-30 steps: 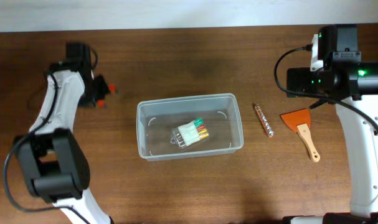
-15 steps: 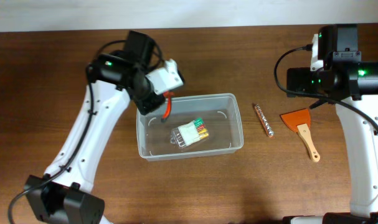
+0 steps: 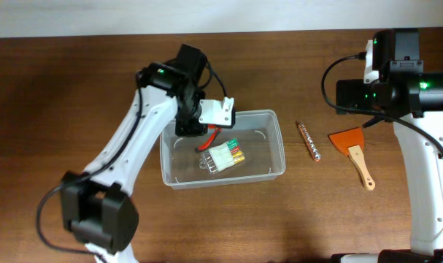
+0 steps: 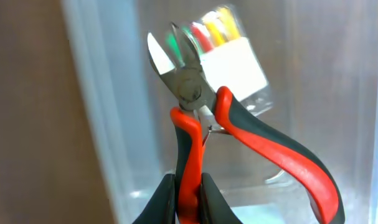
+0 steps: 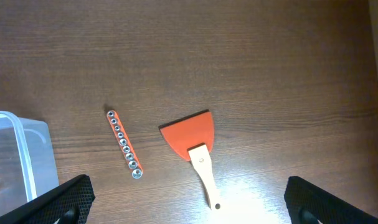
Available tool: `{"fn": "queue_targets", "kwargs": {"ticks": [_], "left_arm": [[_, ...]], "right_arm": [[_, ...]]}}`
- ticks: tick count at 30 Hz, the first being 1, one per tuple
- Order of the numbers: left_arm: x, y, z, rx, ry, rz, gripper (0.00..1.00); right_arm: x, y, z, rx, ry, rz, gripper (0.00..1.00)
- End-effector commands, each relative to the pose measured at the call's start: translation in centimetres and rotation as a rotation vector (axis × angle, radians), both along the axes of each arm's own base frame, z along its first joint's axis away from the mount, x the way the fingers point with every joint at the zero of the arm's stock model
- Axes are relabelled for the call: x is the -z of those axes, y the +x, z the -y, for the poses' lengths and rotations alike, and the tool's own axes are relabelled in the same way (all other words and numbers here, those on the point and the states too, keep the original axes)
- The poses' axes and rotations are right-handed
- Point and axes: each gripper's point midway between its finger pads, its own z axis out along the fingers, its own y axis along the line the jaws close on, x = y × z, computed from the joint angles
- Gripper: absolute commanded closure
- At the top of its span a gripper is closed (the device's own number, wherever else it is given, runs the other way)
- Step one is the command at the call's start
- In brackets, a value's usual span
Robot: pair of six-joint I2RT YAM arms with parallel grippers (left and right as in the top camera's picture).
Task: Pack container
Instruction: 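Carry the red pliers into the box and release with left gripper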
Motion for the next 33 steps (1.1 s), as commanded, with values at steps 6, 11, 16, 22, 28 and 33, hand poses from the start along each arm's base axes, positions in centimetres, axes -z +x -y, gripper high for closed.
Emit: {"fn": "queue_targets", "kwargs": {"ticks": [6,11,16,22,28,33], "left_arm": [[5.8,-0.5,-0.6,0.036,0.090,-0.149,0.98],[8.4,-0.4,-1.7,0.034,0.175,-0.186,0.87],[8.9,-0.4,-1.8,0.031,0.184,-0.196,0.66],[8.6,-0.3,-1.8,-0.004,0.183,-0.194,0.24],[3.9,0.8,-1.3,-0.125,0.123,-0.095,0.01],[-3.2,0.9,-1.8,-0.271,0.025,0.049,0.01]], "right_arm": [[-1.3,-0.1,0.4,0.008,-0.016,0.038,0.01],[-1.3,-0.1,0.4,0.008,-0.016,0.037,0.01],[-1.3,-0.1,0.4,0.008,-0.016,0.033,0.01],[-1.3,-0.1,0.4,0.008,-0.016,0.034,0.01],[-1.3,0.0,0.4,0.008,-0.016,0.038,0.01],[-1.6,0.5,0.4,-0.005,-0.023,0.061,0.02]]}}
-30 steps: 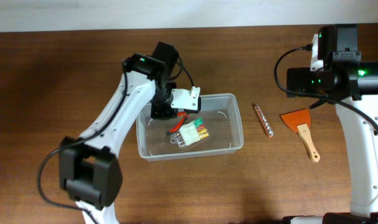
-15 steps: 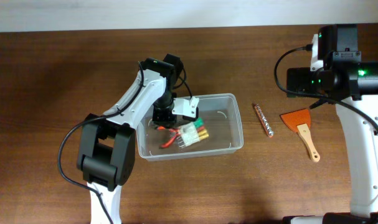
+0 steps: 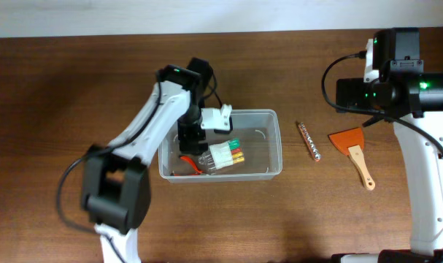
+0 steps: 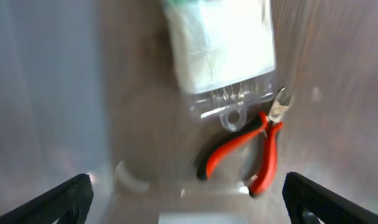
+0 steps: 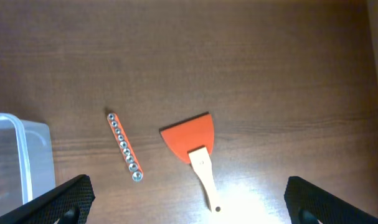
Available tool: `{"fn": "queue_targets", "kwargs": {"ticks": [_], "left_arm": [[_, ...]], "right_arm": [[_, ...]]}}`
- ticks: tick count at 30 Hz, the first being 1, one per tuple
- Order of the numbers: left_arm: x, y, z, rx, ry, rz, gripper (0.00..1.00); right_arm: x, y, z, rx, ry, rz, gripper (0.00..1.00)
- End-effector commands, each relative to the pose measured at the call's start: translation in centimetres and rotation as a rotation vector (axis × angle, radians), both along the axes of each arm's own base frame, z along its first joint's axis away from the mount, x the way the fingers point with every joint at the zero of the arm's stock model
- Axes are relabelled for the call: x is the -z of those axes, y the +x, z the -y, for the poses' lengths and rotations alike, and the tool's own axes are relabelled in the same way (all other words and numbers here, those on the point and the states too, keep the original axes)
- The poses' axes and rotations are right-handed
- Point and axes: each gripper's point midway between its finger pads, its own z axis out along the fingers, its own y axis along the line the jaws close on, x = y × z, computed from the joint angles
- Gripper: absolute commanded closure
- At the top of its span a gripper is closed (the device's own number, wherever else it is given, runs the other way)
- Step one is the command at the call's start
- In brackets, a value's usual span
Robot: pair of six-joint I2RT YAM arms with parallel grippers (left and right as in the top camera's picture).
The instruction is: Pack container
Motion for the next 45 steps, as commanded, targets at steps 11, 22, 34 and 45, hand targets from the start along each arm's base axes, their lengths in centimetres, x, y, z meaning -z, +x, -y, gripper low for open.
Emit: {"fn": "queue_targets", "kwargs": {"ticks": [11,22,34,45], "left_arm": [[-16.9,1.5,-10.6,-0.886,-0.273,0.339,0.01],[-17.0,1.7,-21.5,-1.409,-0.294,0.338,0.01],[-17.5,2.7,-22.7,-1.426,-0.317,0.389,0.01],[-17.5,2.7,-22.6,-1.426,-0.317,0.388,0.01]], "right_arm": [[2.0,2.8,-2.7,-0.332,0.000,-0.051,0.01],[15.5,4.3,-2.7,-0.217,0.107,-0.417,0.01],[22.6,2.6,-3.9,-0.228,0.187,-0.531,0.01],[27.4,0.3,-4.5,-0.261,0.216,-0.554,0.02]]}}
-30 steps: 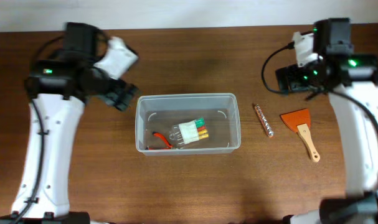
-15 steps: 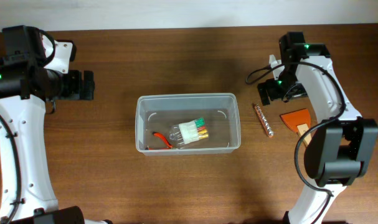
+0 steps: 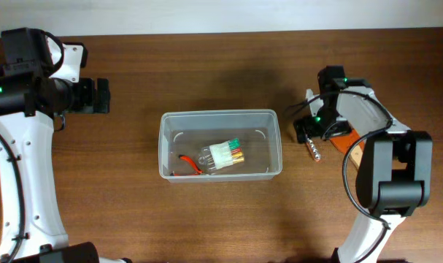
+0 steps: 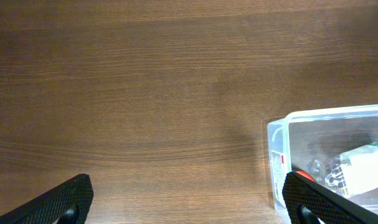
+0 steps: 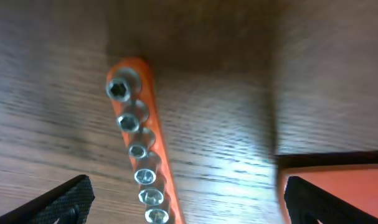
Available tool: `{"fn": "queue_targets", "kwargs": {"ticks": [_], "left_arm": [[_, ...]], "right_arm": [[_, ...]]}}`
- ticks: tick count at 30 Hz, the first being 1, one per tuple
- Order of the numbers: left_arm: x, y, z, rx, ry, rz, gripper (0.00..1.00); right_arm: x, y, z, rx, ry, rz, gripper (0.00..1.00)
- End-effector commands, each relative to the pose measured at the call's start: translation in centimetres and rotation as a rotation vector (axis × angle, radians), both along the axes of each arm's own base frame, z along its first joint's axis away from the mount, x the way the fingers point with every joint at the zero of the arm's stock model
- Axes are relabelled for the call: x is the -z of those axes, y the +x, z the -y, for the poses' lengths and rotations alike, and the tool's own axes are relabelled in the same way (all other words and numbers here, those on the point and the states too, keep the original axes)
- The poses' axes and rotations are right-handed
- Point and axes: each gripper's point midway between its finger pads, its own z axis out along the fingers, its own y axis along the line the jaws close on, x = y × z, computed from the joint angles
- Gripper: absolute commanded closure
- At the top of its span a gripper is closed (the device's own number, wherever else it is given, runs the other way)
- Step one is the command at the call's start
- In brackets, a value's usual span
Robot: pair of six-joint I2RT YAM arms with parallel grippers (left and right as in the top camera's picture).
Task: Pack container
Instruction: 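Grasp the orange socket rail with the right gripper and lift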
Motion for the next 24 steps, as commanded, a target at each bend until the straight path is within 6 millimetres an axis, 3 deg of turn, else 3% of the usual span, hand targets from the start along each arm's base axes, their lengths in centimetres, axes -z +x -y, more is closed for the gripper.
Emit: {"fn": "queue_targets", "kwargs": {"ticks": [1,16,20,24], "left_arm": [[-0.16,0.03,0.01,-0.010,-0.015,0.007,0.01],[-0.14,0.01,0.04,-0.009,-0.015,0.006,0.01],[-0.12,-0.02,0.05,-0.009,-0.016,0.004,0.01],[-0.06,-0.13,0.08,-0.009,-0.017,-0.001,0.01]], "right_arm": [[1.38,-0.68,-0.54,-0.013,0.035,-0.022,0.01],[1.83,-0.93,-0.77,-0.012,0.048,-0.023,0.00],[1.84,-0.92,-0.76,-0.009,0.047,-0.023,0.12],[1.83,-0.93,-0.77,-0.009,0.048,-0.023,0.30]]}}
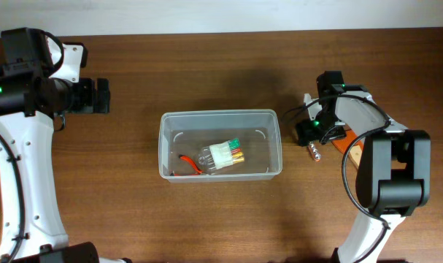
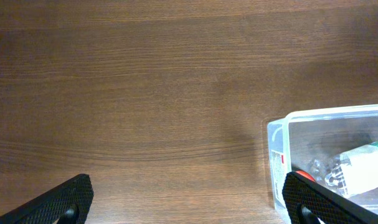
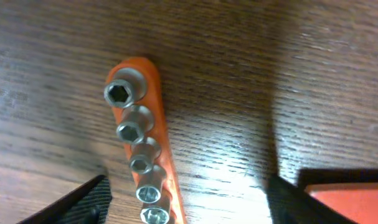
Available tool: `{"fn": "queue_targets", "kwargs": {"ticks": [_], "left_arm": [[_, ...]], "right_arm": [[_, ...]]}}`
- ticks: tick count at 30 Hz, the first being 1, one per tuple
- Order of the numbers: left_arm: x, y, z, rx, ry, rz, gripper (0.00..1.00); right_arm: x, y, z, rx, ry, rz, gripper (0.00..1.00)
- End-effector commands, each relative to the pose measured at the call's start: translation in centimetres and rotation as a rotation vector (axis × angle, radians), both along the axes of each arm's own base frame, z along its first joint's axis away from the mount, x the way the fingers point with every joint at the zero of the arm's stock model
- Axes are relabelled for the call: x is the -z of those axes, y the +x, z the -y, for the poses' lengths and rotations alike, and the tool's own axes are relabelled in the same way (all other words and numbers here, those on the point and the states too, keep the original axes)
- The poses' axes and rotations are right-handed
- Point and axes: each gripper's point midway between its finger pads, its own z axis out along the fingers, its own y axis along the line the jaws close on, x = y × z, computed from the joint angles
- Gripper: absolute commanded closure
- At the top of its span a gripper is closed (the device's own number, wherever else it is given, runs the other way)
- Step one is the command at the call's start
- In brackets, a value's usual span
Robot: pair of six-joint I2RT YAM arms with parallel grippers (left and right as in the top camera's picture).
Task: Pack container
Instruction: 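Grasp the orange socket rail with the right gripper and lift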
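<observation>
The clear plastic container (image 1: 276,142) stands mid-table and holds red-handled cutters (image 1: 186,163) and a white packet with coloured tips (image 1: 223,154). To its right an orange rail of metal sockets (image 3: 141,155) lies on the wood. My right gripper (image 3: 185,202) is low over that rail, open, its fingers either side of the rail's near part. An orange scraper (image 3: 347,199) lies just right of it. My left gripper (image 2: 189,202) is open over bare wood left of the container's corner (image 2: 282,134).
The socket rail's lower end (image 1: 315,153) shows beside the right arm in the overhead view. The scraper's wooden handle is mostly hidden behind the right arm. The table's far edge runs along the top of the overhead view.
My right gripper has sunk a little closer to the socket rail and its fingers stand slightly nearer together. The left arm has not moved.
My left gripper held the red cutters over the container, then hung open above it with the cutters lying inside. By the last moment it was back at the table's left and my right gripper was down over the socket rail, where it is now.
</observation>
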Motion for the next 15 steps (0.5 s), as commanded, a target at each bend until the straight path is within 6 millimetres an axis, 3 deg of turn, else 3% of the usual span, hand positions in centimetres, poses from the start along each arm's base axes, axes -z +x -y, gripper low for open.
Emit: {"fn": "queue_targets", "kwargs": {"ticks": [1,8,11,15], "left_arm": [[-0.06,-0.13,0.08,-0.009,-0.017,-0.001,0.01],[0.03,-0.27,0.10,-0.010,-0.019,-0.008,0.01],[0.03,-0.27,0.10,-0.010,-0.019,-0.008,0.01],[0.02,-0.27,0.15,-0.017,-0.027,-0.007,0.01]], "right_arm": [[0.88,-0.82,-0.44,-0.004,0.029,-0.032,0.35],[0.88,-0.82,-0.43,-0.004,0.028,-0.032,0.65],[0.88,-0.83,-0.44,-0.004,0.029,-0.033,0.73],[0.88,-0.82,-0.44,-0.003,0.029,-0.032,0.77]]}}
